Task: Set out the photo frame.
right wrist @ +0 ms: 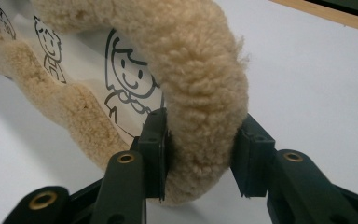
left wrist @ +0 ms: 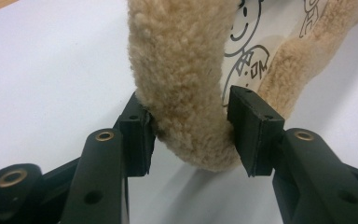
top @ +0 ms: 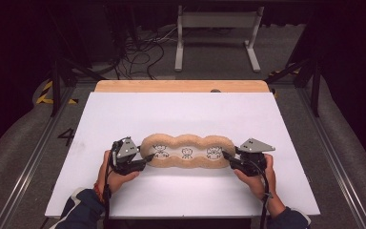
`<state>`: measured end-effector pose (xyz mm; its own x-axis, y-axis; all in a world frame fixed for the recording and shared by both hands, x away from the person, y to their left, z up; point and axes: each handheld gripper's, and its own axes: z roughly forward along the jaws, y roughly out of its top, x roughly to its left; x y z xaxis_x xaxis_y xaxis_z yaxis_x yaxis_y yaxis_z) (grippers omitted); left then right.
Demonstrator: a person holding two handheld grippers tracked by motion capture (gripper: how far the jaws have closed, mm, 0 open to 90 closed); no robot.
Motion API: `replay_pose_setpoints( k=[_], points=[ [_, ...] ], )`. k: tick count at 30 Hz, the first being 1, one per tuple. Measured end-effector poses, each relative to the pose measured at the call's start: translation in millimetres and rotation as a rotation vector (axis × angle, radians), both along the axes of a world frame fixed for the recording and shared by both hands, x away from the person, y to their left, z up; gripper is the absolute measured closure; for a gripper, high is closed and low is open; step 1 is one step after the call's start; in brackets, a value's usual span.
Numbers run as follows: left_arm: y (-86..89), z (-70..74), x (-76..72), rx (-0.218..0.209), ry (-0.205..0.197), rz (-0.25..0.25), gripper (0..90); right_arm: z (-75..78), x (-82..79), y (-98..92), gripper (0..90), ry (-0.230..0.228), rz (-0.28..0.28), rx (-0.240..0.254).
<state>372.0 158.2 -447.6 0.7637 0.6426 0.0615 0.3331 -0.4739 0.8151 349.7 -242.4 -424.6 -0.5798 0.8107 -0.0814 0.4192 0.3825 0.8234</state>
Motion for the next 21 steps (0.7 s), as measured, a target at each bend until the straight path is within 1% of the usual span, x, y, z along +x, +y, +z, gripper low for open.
replay_pose_setpoints(
  k=[2, 5, 13, 18, 21],
  points=[
    [-0.9, 0.0, -0.4, 0.004, -0.011, 0.004, 53.1, -0.5, 1.5, 0.4, 59.9, -0.008, 0.006, -0.012],
    [-2.4, 0.0, -0.3, 0.012, -0.019, 0.015, 53.1, -1.0, 3.7, 1.2, 58.8, -0.014, 0.006, -0.018],
    [-2.2, 0.1, 0.5, 0.014, -0.015, 0.018, 53.2, -1.3, 5.0, 3.5, 57.4, -0.017, -0.001, -0.021],
    [-1.5, 0.3, 0.3, 0.015, -0.018, 0.006, 53.1, -0.9, 3.4, 2.7, 57.3, -0.017, 0.000, -0.029],
    [-1.0, 0.8, -0.7, 0.019, -0.024, 0.001, 51.5, 0.4, 2.2, 0.1, 55.6, -0.017, -0.002, -0.020]
  ],
)
